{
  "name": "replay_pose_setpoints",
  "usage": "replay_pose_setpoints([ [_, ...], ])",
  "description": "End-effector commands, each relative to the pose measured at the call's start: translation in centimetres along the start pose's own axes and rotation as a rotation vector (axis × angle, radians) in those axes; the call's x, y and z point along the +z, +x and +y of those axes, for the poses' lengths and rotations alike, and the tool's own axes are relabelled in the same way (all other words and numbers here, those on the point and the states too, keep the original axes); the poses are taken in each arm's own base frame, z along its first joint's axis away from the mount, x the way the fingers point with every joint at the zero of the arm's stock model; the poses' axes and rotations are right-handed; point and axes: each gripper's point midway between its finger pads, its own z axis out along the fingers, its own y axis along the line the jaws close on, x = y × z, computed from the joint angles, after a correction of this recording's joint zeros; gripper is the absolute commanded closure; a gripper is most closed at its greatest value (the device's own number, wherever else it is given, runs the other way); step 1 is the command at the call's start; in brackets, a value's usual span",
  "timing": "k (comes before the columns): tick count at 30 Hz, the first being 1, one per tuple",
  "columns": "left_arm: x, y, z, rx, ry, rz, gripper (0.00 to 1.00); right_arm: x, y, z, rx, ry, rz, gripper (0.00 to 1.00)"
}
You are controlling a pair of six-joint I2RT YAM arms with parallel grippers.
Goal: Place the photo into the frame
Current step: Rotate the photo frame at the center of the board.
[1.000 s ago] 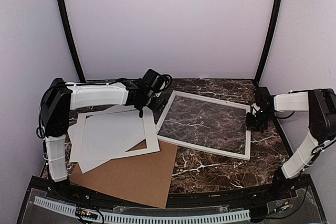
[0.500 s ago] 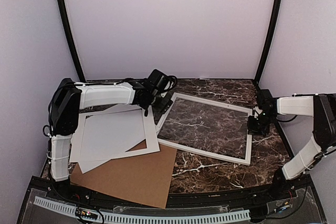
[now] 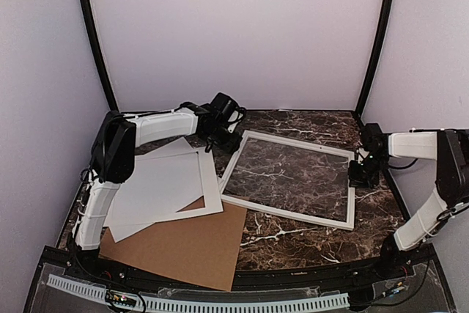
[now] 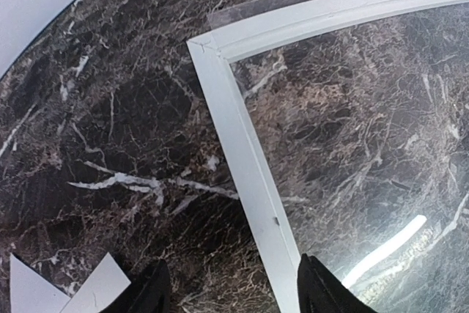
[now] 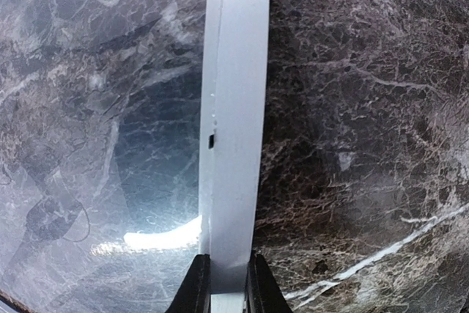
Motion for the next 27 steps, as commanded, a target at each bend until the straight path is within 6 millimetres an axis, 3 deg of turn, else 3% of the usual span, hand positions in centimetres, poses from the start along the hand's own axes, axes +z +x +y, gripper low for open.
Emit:
replay_pose_setpoints([
  [1, 0.4, 1.0, -1.0, -0.066, 0.127, 0.075, 0.41, -0.6, -0.9, -0.3, -0.016, -0.002, -0.009, 0.94],
  [7, 0.9, 2.4, -2.4, -0.076, 0.211, 0.133, 0.44, -0.4, -1.4, -1.6, 0.004, 0.028, -0.018, 0.94],
  [17, 0.8, 3.8, -4.5, -0.127, 0.326, 0.194, 0.48, -0.5, -1.8, -1.3, 0.011, 0.014, -0.034, 0.93],
  [27, 1.0, 5.3, -5.6, -0.140, 0.361, 0.240, 0.65, -1.6, -2.5, -2.8, 0.059, 0.023, -0.070, 0.93],
])
